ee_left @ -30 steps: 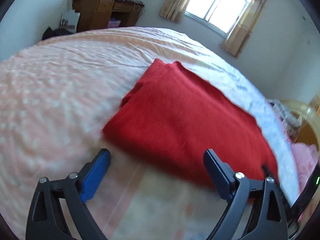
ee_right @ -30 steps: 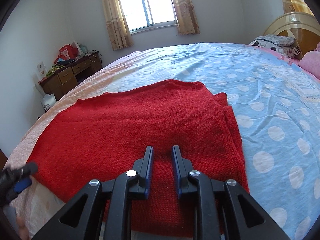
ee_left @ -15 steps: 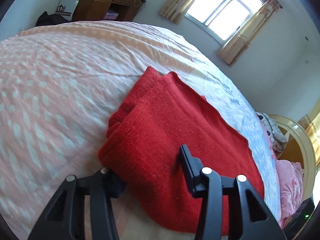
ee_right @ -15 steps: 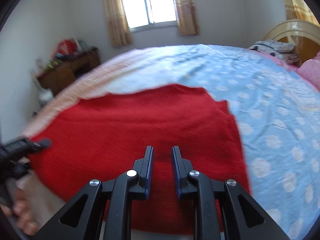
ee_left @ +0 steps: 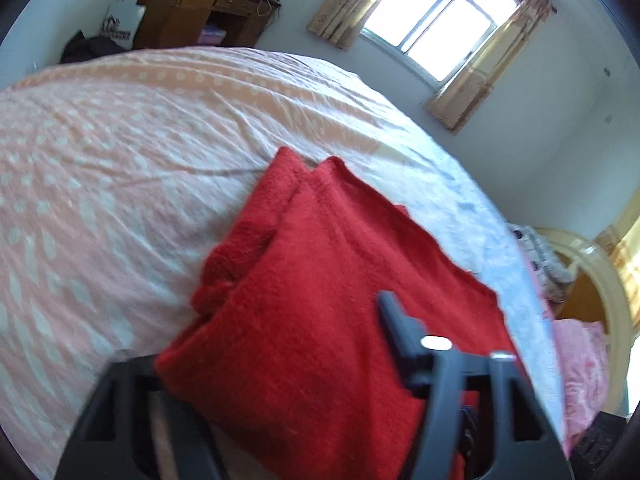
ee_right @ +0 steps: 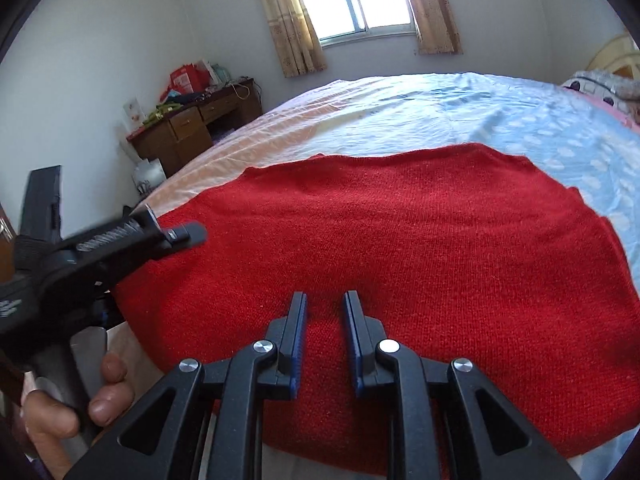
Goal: Fold small clothes
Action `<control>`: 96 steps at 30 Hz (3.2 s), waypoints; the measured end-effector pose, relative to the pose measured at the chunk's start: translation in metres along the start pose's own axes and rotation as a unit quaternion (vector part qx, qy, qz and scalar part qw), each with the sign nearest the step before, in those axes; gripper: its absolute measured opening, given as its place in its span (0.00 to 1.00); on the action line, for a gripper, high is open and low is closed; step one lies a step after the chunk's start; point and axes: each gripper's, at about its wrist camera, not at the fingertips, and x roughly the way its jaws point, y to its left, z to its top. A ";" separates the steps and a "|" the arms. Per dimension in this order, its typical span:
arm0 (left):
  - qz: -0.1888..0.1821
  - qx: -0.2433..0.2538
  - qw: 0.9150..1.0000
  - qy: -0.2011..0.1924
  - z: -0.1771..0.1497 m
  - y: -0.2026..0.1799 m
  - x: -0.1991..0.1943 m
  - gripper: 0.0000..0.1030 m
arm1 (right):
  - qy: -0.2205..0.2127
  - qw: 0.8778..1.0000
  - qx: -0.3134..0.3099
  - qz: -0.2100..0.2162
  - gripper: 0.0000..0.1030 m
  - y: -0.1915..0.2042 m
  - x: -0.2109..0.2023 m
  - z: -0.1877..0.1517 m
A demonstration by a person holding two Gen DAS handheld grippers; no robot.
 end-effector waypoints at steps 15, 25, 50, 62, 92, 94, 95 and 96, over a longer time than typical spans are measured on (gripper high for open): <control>0.005 0.274 0.960 -0.065 -0.035 -0.112 -0.031 0.23 | -0.024 0.993 0.112 0.040 0.19 -0.057 -0.040 0.004; 0.012 0.394 0.918 -0.040 -0.084 -0.158 -0.007 0.22 | -0.017 0.983 0.151 0.101 0.56 -0.115 -0.064 0.041; -0.029 0.363 0.930 -0.042 -0.088 -0.181 -0.028 0.22 | 0.060 0.984 0.065 0.156 0.23 -0.080 0.006 0.106; -0.053 0.405 0.913 0.003 -0.141 -0.254 -0.006 0.22 | 0.071 0.991 0.053 0.104 0.23 -0.158 -0.026 0.103; 0.037 0.297 0.954 0.019 -0.122 -0.121 -0.076 1.00 | -0.033 0.997 0.067 0.033 0.45 -0.117 -0.153 0.017; 0.038 0.283 0.958 0.029 -0.121 -0.119 -0.080 1.00 | -0.028 0.999 0.030 0.011 0.52 -0.101 -0.142 0.024; 0.043 0.280 0.959 0.030 -0.121 -0.117 -0.079 1.00 | -0.025 0.999 0.023 0.002 0.52 -0.098 -0.137 0.025; 0.052 0.278 0.959 0.031 -0.121 -0.117 -0.079 1.00 | -0.019 1.000 0.016 -0.010 0.52 -0.097 -0.129 0.025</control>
